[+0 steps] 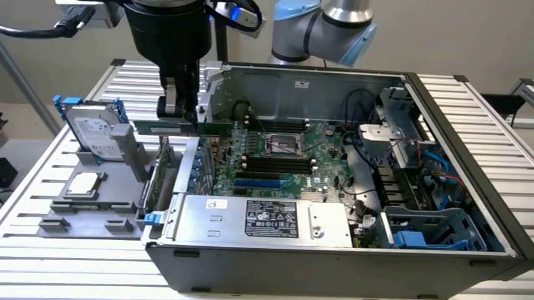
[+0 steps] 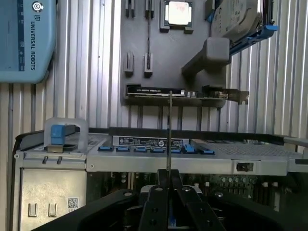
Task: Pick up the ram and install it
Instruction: 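Pick up the ram and move it above insertion slot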
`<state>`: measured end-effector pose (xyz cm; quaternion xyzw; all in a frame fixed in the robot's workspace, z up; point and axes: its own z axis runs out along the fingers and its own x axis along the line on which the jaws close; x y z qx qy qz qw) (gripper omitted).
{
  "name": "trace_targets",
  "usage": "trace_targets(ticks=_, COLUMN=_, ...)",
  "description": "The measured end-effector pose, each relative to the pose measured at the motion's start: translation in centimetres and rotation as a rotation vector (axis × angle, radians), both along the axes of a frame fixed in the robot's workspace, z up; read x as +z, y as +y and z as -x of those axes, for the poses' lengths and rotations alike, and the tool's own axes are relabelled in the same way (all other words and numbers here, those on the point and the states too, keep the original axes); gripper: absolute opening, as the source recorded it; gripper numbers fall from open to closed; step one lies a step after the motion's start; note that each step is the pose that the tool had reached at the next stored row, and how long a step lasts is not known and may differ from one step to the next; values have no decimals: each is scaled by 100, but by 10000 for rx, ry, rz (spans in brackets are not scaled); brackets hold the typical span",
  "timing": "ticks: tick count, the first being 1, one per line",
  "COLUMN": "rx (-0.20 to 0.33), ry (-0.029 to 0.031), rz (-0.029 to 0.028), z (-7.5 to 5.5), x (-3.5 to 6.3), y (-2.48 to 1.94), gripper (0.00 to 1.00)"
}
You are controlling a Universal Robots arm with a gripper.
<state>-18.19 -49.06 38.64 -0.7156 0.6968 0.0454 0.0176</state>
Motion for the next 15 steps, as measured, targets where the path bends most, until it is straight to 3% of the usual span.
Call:
trace_targets(ticks=11, rx=1, ry=20, rz=-9, z=-493, x=0, y=36, gripper=13)
trace_targets(ticks=15, rx=1, ry=21, rz=-8, z=-639, x=1, y=69, gripper=13)
